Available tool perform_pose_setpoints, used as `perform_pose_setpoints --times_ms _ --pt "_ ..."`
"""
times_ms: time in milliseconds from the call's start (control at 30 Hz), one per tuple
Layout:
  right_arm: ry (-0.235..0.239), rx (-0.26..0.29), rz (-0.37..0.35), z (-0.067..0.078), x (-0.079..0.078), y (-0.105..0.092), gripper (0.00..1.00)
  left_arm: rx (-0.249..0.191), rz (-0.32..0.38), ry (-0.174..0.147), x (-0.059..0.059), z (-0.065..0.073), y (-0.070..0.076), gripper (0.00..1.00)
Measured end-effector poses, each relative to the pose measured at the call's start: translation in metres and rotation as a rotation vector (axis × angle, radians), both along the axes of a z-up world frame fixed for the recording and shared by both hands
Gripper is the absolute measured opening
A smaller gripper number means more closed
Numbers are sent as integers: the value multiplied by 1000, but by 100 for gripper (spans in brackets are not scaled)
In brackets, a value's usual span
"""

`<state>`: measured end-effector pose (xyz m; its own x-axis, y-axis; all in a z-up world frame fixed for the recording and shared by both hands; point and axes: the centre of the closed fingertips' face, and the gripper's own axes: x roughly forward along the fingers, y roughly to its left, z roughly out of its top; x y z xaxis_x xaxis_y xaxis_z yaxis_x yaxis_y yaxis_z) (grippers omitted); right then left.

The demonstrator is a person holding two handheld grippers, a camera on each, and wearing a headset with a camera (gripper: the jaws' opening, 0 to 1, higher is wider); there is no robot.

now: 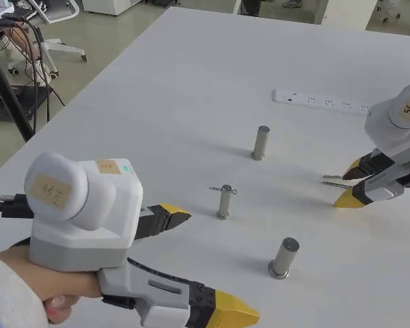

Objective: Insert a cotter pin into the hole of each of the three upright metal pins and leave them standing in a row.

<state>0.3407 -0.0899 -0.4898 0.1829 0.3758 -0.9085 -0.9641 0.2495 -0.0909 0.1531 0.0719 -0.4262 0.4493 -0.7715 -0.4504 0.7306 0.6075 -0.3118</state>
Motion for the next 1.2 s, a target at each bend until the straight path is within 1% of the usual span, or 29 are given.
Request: perform_pose_setpoints --times_ms 133,300,400,567,733,833,1067,1167,1200 --pt "38 -3 -5 -1 -2 1 30 0 2 3 0 0 0 96" --pt "67 -5 -22 -1 -3 1 28 -13 3 3 0 0 0 96" --pt "79 -5 -14 -2 -6 2 25 -21 7 8 0 0 1 96" --pt "86 -20 -19 -2 -5 2 25 -15 8 7 0 -1 1 95" --pt "91 -52 -9 -3 -5 2 25 -28 21 -9 4 3 3 93" --pt "95 -72 16 -3 -7 3 23 -23 19 -9 4 2 3 93" --pt "108 -109 28 -3 -6 2 22 -22 24 -9 4 2 5 93" --pt "109 -126 58 -4 -6 1 19 -23 24 -13 3 3 6 93" --pt "108 -136 84 -4 -5 1 18 -28 24 -15 3 4 6 93"
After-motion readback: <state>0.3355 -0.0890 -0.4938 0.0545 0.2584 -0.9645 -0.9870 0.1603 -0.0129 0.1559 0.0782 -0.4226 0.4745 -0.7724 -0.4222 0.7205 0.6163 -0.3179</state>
